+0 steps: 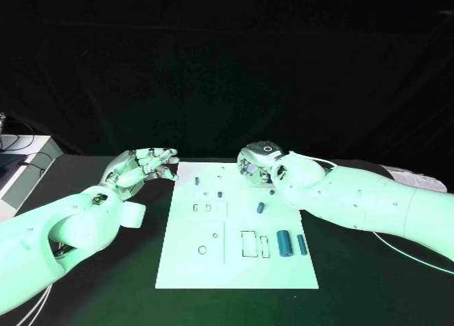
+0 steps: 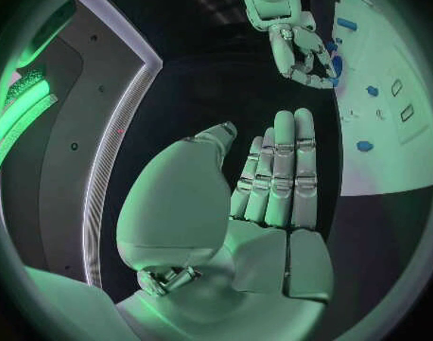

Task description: Assemble the parts on the task board

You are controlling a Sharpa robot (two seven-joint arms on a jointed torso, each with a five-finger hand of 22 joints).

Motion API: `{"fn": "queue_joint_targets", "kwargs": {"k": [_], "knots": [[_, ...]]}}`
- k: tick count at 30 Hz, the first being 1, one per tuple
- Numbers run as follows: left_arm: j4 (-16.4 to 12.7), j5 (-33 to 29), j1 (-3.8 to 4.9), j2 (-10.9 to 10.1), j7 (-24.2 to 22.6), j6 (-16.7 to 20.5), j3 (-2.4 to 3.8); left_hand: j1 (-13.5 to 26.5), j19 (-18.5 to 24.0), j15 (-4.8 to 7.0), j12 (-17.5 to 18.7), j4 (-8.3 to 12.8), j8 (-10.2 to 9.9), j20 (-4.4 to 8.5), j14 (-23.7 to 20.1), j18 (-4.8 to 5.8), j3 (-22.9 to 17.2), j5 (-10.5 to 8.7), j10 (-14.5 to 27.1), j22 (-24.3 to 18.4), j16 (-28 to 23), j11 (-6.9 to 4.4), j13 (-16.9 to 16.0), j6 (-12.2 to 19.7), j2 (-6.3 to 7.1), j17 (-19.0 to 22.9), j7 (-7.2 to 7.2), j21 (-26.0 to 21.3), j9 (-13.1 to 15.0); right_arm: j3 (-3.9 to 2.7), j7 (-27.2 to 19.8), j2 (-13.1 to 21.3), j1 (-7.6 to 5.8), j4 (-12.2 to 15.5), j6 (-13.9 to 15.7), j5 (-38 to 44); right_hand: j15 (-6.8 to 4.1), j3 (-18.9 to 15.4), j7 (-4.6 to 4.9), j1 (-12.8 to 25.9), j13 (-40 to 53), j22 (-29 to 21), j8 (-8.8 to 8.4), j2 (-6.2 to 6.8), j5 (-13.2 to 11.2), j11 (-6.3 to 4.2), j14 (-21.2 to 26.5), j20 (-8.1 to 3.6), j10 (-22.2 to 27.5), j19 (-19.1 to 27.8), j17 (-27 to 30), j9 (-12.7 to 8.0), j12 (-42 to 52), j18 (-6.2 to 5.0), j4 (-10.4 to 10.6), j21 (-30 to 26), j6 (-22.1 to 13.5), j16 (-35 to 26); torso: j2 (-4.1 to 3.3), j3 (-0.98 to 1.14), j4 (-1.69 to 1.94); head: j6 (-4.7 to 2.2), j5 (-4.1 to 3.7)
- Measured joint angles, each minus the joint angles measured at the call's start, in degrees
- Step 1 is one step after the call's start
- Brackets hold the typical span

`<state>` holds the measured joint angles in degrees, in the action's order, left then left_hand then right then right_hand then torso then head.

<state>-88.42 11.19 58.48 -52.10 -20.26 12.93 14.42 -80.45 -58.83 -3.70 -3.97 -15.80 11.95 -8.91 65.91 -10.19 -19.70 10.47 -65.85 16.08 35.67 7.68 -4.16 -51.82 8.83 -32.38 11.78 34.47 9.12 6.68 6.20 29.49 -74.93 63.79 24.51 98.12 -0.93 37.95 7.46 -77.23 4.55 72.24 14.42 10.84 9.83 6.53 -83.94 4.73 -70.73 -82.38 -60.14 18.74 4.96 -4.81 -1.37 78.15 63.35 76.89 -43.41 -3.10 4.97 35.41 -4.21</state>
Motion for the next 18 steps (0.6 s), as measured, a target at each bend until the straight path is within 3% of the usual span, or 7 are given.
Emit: {"fn": "queue_joint_targets", "kwargs": {"k": [7, 10, 18], "knots": [[-0.29, 0.0, -0.01, -0.11, -0.04, -0.03, 0.04, 0.0, 0.18, 0.0, 0.0, 0.0, 0.0, -0.19, 0.0, 0.0, 0.0, 0.0, 0.0, 0.04, 0.22, 0.0, 0.0, 0.0, 0.0, -0.05, 0.0, 0.0, 0.0, -0.1, 1.47, -3.36, 0.01, -2.67, 2.93, 0.78, 0.0, 0.15, 0.0, 0.0, 0.0, 0.07, -0.01, 0.0, -0.13, 0.0, 0.0, 0.0, 0.0, 0.0, 0.0, 0.22, -0.02, 0.0, -0.15, 0.0, 0.0, 0.0, -0.12, -0.07, 0.09, -0.1, -0.05], [-0.39, 0.01, -0.01, -0.14, -0.05, -0.04, 0.07, 0.0, 0.19, 0.0, 0.0, 0.0, 0.0, -0.2, 0.0, 0.0, 0.0, 0.0, 0.0, 0.05, 0.22, 0.0, 0.0, 0.0, 0.0, -0.06, 0.0, 0.0, 0.0, -0.11, 1.89, -4.59, 0.04, -4.13, 3.79, 1.03, 0.0, 0.15, 0.0, 0.0, 0.0, 0.07, -0.02, 0.0, -0.22, 0.0, 0.0, 0.0, 0.0, 0.0, 0.01, 0.24, -0.13, 0.59, -0.15, 0.0, -0.01, 0.0, -0.18, -0.12, 0.16, -0.1, -0.11], [-0.73, 0.01, 0.0, -0.22, -0.06, -0.07, 0.19, 0.0, 0.19, 0.0, 0.0, 0.0, 0.0, -0.2, 0.0, 0.0, 0.0, 0.0, 0.0, 0.04, 0.22, 0.0, 0.0, 0.0, 0.0, -0.05, 0.0, -0.01, -0.01, -0.12, 2.45, -6.79, 0.23, -6.81, 5.24, 1.31, 0.0, 0.15, -0.01, -0.01, 0.01, 0.07, 0.21, 0.01, -0.33, -0.01, 0.0, 0.0, 0.01, 0.0, 0.01, 0.28, -0.31, 0.58, -0.16, 0.0, -0.02, 0.22, -0.37, -0.4, 0.59, -0.1, -0.3]]}}
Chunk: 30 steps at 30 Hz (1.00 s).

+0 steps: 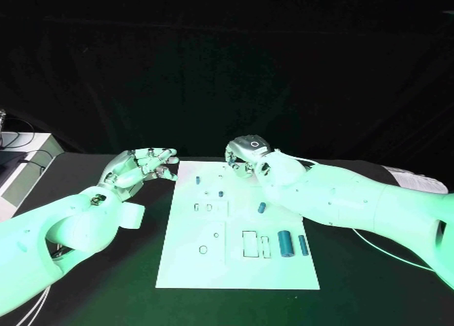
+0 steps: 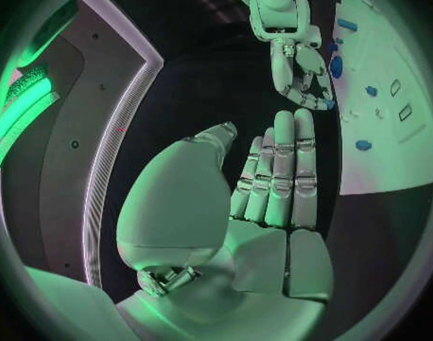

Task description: Assemble the parts on the task board

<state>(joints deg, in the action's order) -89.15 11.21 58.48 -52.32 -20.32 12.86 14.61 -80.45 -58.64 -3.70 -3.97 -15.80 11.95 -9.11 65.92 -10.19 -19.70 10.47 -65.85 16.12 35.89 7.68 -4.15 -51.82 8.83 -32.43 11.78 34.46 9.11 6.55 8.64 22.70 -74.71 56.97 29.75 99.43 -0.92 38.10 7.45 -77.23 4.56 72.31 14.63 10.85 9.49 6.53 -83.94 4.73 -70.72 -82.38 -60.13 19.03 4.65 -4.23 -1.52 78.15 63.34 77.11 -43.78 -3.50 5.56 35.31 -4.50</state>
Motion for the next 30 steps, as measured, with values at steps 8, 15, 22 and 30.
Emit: {"fn": "queue_joint_targets", "kwargs": {"k": [8, 15, 22, 30], "knots": [[-0.25, 0.0, 0.0, -0.08, 0.0, -0.01, 0.27, 0.0, 0.0, 0.0, 0.0, -0.16, 0.0, 0.0, 0.0, 0.0, -0.16, 0.0, 0.0, 0.0, 0.0, 0.0, 0.0, 0.0, 0.0, 0.01, 0.0, 0.0, 0.0, 0.0, 0.07, -1.42, 0.25, -1.63, 0.57, 0.13, 0.0, 0.16, -0.08, 0.0, 0.01, 0.28, 0.0, 0.0, -0.08, 0.0, 0.0, 0.0, 0.0, 0.0, -0.11, 0.13, -0.25, -0.07, -0.16, 0.35, -0.09, 0.0, -0.31, -0.32, 0.47, -0.13, -0.2], [-0.39, 0.01, 0.01, -0.16, 0.0, -0.01, 0.56, 0.0, 0.0, 0.0, 0.0, -0.16, 0.0, 0.0, 0.0, 0.0, -0.16, 0.0, 0.0, 0.02, 0.0, 0.0, 0.0, 0.0, 0.0, -0.04, 0.0, 0.0, -0.01, 0.0, -0.03, -1.85, 0.42, -2.3, 0.56, 0.14, 0.0, 0.16, -0.08, -0.22, 0.01, 0.28, 0.0, -0.21, -0.18, 0.0, 0.0, 0.0, 0.0, 0.0, -0.2, 0.13, -0.49, -0.1, -0.17, 0.35, -0.1, 0.0, -0.57, -0.54, 0.78, -0.14, -0.24], [-0.5, 0.03, 0.01, -0.18, 0.0, -0.01, 0.72, 0.0, 0.0, 0.0, 0.0, -0.16, 0.0, 0.0, 0.0, 0.0, -0.16, 0.0, 0.0, 0.04, 0.0, 0.0, 0.0, 0.0, 0.0, -0.04, 0.0, 0.0, -0.01, 0.0, -0.05, -2.5, 0.51, -3.28, 0.56, 0.14, 0.01, 0.09, -0.08, -0.23, 0.01, 0.27, -0.01, -0.21, 0.05, -0.01, 0.0, 0.0, 0.01, 0.0, -0.2, 0.21, -0.61, -0.11, -0.24, 0.35, -0.11, 0.0, -0.74, -0.68, 0.93, -0.28, -0.22], [-0.7, 0.06, 0.02, -0.23, 0.01, -0.01, 0.83, 0.0, 0.0, 0.0, 0.0, -0.16, 0.0, 0.0, 0.0, 0.0, -0.16, 0.0, 0.0, 0.03, 0.0, 0.0, 0.0, 0.0, 0.0, -0.04, 0.0, -0.01, -0.01, 0.0, -0.05, -2.9, 0.53, -4.05, 0.52, 0.14, 0.01, 0.08, -0.09, -0.23, 0.01, 0.27, -0.02, -0.2, 0.05, -0.01, 0.0, 0.0, 0.01, 0.0, -0.2, 0.21, -0.43, -0.12, -0.24, 0.35, -0.12, 0.0, -0.98, -0.81, 1.1, -0.37, -0.27]]}}
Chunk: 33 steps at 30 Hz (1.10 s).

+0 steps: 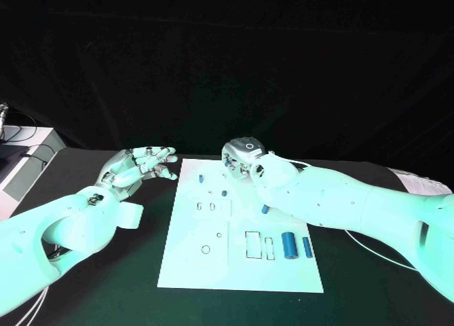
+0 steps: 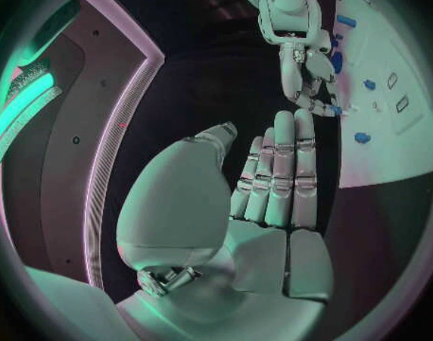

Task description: Assemble the parts on the task board

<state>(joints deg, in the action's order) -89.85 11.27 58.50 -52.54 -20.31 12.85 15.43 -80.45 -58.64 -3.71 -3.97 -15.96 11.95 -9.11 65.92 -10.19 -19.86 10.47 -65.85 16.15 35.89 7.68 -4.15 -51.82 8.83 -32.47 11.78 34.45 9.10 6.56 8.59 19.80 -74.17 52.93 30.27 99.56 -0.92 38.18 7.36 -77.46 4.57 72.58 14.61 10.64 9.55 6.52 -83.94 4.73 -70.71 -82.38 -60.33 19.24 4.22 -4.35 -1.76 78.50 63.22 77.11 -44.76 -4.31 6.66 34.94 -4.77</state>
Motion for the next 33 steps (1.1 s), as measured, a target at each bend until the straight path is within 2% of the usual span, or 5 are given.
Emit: {"fn": "queue_joint_targets", "kwargs": {"k": [21, 24, 33], "knots": [[-0.07, 0.07, 0.0, -0.15, 0.01, 0.0, 0.13, 0.0, 0.12, -0.07, 0.0, 0.0, 0.0, 0.12, -0.33, 0.0, 0.0, 0.0, 0.0, 0.06, 0.0, 0.0, 0.0, 0.0, 0.0, -0.07, 0.0, 0.29, 0.02, -0.14, -0.25, -0.54, -0.17, -1.07, -0.66, 0.16, 0.0, -0.08, 0.09, -0.02, 0.0, -0.03, -0.09, 0.02, -0.03, -0.01, 0.0, 0.0, 0.01, 0.0, 0.2, 0.31, -0.17, -0.02, -0.06, 0.0, -0.28, 0.0, -0.29, -0.18, -0.01, 0.21, 0.25], [-0.06, 0.08, 0.0, -0.15, 0.01, 0.01, 0.13, 0.0, 0.21, 0.01, 0.0, 0.0, 0.0, 0.21, -0.43, 0.0, 0.0, 0.0, 0.0, 0.14, 0.0, 0.0, 0.0, 0.0, 0.0, -0.15, 0.0, 0.43, 0.06, -0.15, -0.39, -0.65, -0.19, -1.25, -0.66, 0.16, 0.0, -0.08, 0.6, -0.01, 0.0, -0.45, 0.01, 0.01, -0.03, -0.01, 0.0, 0.0, 0.01, 0.0, 0.4, 0.6, -0.23, -0.03, -0.06, 0.0, -0.82, 0.0, -0.32, -0.22, -0.02, 0.26, 0.26], [0.02, 0.11, 0.0, -0.13, 0.01, 0.01, 0.15, 0.0, 0.21, 0.01, 0.0, 0.0, 0.0, 0.21, -0.42, 0.01, 0.0, 0.0, 0.0, 0.14, 0.0, 0.0, 0.0, 0.0, 0.0, -0.15, 0.0, 0.43, 0.05, -0.19, -0.96, -0.72, -0.28, -1.35, -0.64, 0.0, 0.01, -0.08, 0.71, -0.03, 0.0, -0.67, 0.01, -0.25, -0.06, -0.01, 0.0, 0.22, 0.01, 0.22, 0.66, 0.76, -0.89, -0.03, -0.06, -0.36, -1.12, 0.0, -0.42, -0.29, -0.04, 0.45, 0.31]]}}
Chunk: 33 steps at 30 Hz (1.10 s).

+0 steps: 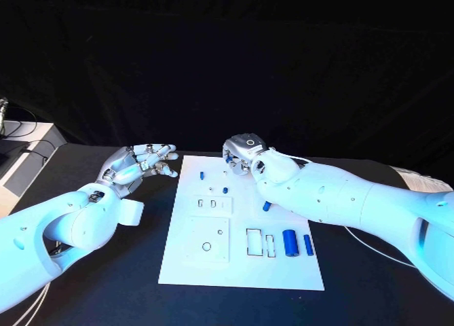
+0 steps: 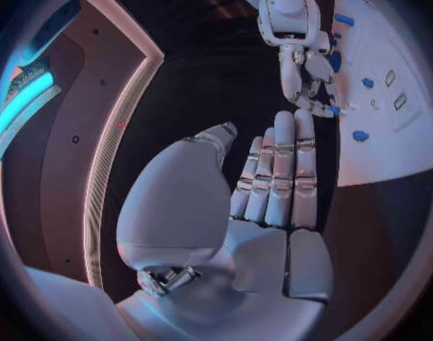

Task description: Assemble the parts on the task board

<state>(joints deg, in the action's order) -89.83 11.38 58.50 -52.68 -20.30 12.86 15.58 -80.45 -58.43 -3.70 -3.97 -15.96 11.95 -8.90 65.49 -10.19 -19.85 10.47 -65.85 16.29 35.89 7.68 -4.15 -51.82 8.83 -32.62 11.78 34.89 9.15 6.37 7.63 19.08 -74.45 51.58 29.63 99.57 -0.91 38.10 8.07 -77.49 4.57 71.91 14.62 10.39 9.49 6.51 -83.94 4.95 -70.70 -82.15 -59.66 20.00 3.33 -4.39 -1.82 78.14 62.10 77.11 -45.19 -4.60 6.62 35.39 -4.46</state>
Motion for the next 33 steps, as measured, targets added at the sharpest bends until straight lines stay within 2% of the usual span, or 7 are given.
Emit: {"fn": "queue_joint_targets", "kwargs": {"k": [15, 33], "knots": [[0.36, 0.02, 0.0, 0.0, 0.0, 0.0, 0.01, 0.0, 0.0, -0.01, 0.0, 0.0, 0.0, 0.0, 0.01, 0.0, 0.0, 0.0, 0.0, -0.01, 0.0, 0.0, 0.0, 0.0, 0.0, 0.01, 0.0, 0.0, -0.01, 0.02, -0.16, 0.43, 0.02, 0.71, -0.02, -0.04, 0.0, -0.01, -0.1, 0.16, 0.0, 0.14, -0.02, -0.15, -0.33, 0.0, 0.0, 0.0, 0.0, 0.0, 0.0, 0.27, 0.22, -0.01, 0.0, 0.0, -0.1, 0.0, -0.04, -0.04, -0.03, 0.24, 0.0], [0.73, 0.04, 0.0, -0.01, 0.01, 0.0, 0.02, 0.0, 0.2, -0.01, 0.0, 0.16, 0.0, -0.21, 0.01, 0.0, -0.16, 0.0, 0.0, 0.08, 0.27, 0.0, 0.0, 0.0, 0.0, -0.09, 0.0, 0.0, -0.01, 0.02, 0.16, 0.94, 0.05, 1.42, 0.3, 0.58, 0.0, 0.16, -0.19, 0.15, 0.0, 0.31, 0.21, -0.13, -0.66, 0.0, 0.0, 0.0, 0.01, 0.0, -0.06, 0.39, 0.22, -0.01, -0.18, 0.0, -0.2, 0.22, -0.17, -0.11, -0.02, 0.17, 0.1]]}}
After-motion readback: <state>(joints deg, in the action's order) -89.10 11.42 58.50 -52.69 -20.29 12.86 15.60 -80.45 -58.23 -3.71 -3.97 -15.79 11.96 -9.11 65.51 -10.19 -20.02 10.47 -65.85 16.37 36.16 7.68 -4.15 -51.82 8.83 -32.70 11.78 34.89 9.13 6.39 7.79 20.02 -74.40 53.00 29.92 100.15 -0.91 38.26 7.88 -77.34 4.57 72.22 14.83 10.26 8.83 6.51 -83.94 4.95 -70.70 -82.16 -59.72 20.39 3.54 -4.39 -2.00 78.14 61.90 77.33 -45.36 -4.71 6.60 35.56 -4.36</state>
